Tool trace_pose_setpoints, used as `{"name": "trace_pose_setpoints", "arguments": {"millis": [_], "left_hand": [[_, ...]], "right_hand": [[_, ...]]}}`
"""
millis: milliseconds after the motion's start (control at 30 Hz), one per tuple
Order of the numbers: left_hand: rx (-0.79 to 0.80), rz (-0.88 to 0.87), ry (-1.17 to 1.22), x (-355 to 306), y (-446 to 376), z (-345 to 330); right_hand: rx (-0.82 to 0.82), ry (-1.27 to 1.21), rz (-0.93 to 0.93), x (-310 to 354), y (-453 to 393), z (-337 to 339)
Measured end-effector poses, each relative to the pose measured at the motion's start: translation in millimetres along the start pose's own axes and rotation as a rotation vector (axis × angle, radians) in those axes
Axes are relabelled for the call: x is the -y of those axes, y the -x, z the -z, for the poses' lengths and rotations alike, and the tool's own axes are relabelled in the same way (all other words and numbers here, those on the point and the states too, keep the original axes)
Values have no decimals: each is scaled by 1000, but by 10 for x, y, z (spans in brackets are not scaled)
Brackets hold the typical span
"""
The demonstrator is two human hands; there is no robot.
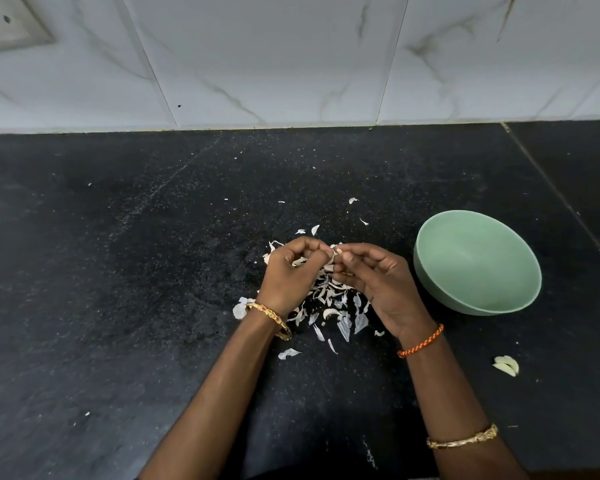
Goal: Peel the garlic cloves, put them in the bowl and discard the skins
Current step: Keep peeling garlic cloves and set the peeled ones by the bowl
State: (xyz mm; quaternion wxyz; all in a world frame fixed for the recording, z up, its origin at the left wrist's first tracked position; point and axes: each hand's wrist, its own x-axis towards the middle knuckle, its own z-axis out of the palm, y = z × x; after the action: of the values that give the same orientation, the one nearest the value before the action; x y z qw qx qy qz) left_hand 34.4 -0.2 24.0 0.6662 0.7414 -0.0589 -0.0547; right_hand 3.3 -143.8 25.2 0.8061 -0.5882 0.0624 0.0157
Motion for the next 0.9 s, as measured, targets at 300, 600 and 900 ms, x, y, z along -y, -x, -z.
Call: {"name": "trace_pose_setpoints", "arguments": {"millis": [300, 600, 900], "left_hand": [[38, -50, -39, -29, 65, -21], [-3, -153, -143, -35, 141, 11], [9, -225, -850, -214, 335, 69]], "right_hand": [[1, -86, -109, 3, 11, 23], [37, 150, -35, -18, 122, 10], [73, 591, 120, -107, 230, 16]]}}
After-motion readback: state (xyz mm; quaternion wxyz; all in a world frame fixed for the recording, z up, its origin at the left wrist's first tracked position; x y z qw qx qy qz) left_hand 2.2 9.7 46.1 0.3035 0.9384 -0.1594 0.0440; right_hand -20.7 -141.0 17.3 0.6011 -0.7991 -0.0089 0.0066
